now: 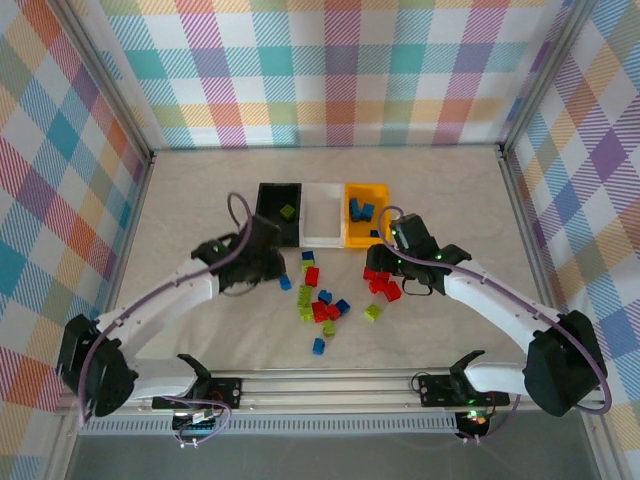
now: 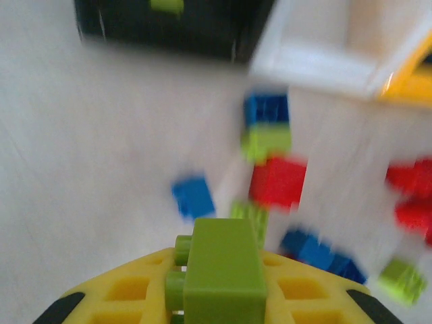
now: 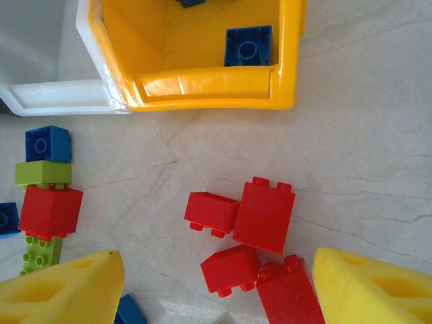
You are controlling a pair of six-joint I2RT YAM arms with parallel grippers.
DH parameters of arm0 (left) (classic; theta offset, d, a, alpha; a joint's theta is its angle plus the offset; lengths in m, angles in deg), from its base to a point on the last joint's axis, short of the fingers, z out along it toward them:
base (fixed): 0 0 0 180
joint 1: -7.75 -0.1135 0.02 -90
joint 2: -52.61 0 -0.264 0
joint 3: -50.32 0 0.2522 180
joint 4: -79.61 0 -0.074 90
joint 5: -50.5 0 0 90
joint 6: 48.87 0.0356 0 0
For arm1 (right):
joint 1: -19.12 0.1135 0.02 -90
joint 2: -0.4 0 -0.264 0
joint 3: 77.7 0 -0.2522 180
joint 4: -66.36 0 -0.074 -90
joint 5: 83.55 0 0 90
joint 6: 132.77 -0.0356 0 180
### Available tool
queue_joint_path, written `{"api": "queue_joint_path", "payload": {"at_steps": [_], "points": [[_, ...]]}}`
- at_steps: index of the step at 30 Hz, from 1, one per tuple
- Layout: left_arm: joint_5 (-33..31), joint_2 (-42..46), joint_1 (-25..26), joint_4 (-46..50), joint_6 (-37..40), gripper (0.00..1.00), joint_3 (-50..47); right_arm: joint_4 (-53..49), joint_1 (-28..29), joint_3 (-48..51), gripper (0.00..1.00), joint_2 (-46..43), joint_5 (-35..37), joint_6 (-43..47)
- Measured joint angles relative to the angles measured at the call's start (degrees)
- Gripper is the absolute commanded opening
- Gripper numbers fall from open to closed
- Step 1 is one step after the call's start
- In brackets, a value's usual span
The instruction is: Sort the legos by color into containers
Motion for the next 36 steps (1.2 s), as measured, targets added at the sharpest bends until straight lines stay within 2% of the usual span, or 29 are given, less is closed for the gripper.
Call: {"api": "queue_joint_path", "payload": {"at_steps": [6,13,15,19,22,28,32,35,36], "points": [[-2.7,-17.3,-6.8,-1.8,4.6,0.19,15.6,0.0,0.0,0.0,0.75,0.0,0.0,-0.2],[-7.1,-34.4,-8.9,0.2,6.9,0.2,31.3,-0.1,0.0,0.1,0.75,0.0,-0.3,-0.2],[-8.0,-37.3,-9.0,1.0,7.1,0.26,34.4,-0.1,0.0,0.2,0.76,0.0,-0.5,-0.2],[-8.9,-41.3,-9.2,3.0,7.8,0.51,38.9,-0.3,0.0,0.6,0.77,-0.2,-1.5,-0.1],[-8.8,-41.6,-9.2,3.8,8.0,0.66,39.1,-0.3,0.0,0.7,0.78,-0.3,-2.2,-0.1],[-5.5,-37.7,-8.9,2.8,7.8,0.76,36.1,-1.6,0.0,0.7,0.76,-0.1,-1.7,-0.2],[-1.5,-27.2,-7.9,-0.7,6.1,0.83,27.6,-3.5,0.0,0.7,0.72,1.4,0.7,-0.3],[2.0,-17.2,-6.3,-4.6,4.1,1.0,19.5,-5.1,0.0,0.7,0.67,3.2,1.8,-0.6],[3.2,-13.9,-5.6,-6.1,3.3,1.0,16.6,-5.5,0.0,0.7,0.67,3.6,1.9,-0.6]]}}
